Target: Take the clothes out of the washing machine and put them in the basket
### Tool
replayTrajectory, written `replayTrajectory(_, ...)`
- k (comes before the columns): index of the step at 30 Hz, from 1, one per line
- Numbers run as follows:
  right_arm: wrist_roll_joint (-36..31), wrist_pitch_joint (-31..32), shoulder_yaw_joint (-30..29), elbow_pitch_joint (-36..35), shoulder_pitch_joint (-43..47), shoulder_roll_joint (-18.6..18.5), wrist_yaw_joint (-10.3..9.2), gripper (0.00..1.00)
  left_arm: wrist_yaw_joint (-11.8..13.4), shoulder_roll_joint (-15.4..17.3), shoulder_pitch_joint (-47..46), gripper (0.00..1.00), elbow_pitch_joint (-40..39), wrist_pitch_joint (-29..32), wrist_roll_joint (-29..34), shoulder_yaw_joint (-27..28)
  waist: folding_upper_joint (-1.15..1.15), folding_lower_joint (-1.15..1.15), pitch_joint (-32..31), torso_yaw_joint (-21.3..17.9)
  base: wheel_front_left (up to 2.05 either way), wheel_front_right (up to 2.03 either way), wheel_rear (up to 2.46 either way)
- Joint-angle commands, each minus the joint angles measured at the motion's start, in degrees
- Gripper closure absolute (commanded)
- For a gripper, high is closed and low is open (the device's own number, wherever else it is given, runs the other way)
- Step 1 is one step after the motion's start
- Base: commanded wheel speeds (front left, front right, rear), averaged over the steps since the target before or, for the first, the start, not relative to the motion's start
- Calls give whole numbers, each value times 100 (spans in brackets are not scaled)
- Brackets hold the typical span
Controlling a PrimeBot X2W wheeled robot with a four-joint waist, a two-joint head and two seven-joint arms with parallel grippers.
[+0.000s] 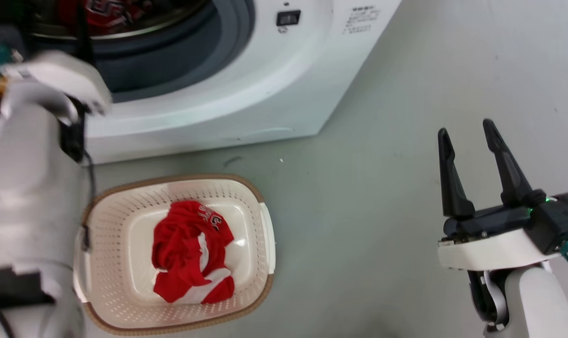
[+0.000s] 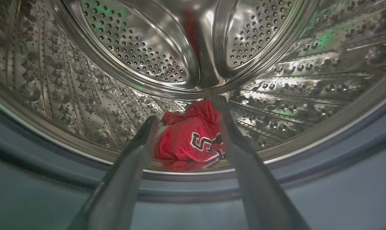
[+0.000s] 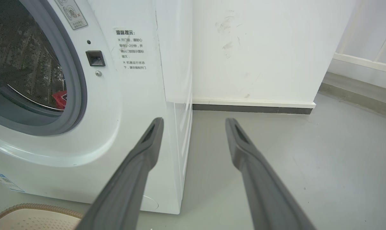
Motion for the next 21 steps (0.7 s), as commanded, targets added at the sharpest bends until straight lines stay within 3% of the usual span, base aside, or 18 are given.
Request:
replayTrajectory(1,46,-14,11,-50,-141,10,-4,0,-15,126,-292,0,177,32,40,-21,0,-1,320,-208,0,0,0)
replayTrajectory(11,262,-14,-92,-148,-423,11,-4,0,-190,665,-2035,0,1400,962,297,-394,0,-1,1008,-470,0,0,0)
replayTrajectory(21,419,-14,-59,-192,-564,11,-4,0,-317,935,-3302,0,2063,2686,256,-568,0,-1,1458,-626,0,0,0)
